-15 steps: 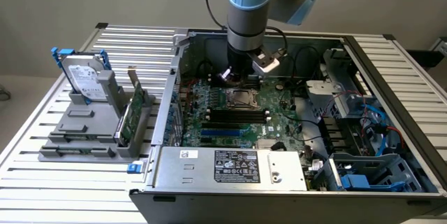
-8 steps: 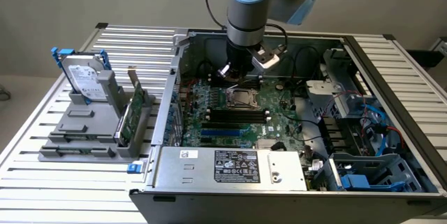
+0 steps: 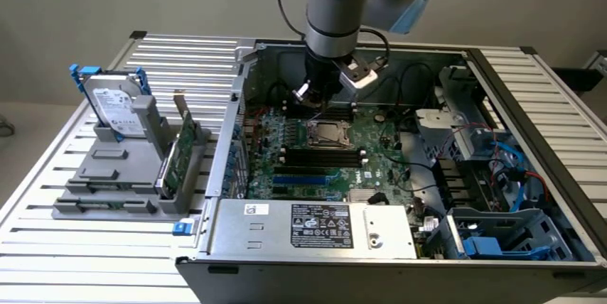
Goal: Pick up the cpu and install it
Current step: 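Close the cpu cover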
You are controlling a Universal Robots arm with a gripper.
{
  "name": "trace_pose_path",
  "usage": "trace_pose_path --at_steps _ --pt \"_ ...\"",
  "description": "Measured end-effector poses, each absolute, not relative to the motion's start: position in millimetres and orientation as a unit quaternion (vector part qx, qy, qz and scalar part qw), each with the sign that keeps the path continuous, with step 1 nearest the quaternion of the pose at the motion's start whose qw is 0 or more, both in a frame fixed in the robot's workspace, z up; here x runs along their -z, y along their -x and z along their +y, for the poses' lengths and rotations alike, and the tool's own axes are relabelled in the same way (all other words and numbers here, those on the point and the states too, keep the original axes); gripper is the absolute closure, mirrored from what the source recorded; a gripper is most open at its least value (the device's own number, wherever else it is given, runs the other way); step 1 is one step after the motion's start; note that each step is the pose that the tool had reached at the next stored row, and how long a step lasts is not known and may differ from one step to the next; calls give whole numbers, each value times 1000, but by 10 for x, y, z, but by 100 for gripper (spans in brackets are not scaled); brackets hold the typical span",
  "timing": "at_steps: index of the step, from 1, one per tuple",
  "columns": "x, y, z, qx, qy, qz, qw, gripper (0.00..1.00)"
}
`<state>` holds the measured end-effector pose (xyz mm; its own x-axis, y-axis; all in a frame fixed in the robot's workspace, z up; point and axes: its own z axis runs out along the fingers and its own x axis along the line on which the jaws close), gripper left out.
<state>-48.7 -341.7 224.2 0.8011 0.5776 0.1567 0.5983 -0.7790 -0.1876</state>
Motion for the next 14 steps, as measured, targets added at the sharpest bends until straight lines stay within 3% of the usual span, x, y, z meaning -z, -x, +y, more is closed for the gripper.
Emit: trace_pose_path --at_steps 14 --pt "-2270 536 -3392 36 942 -312 118 89"
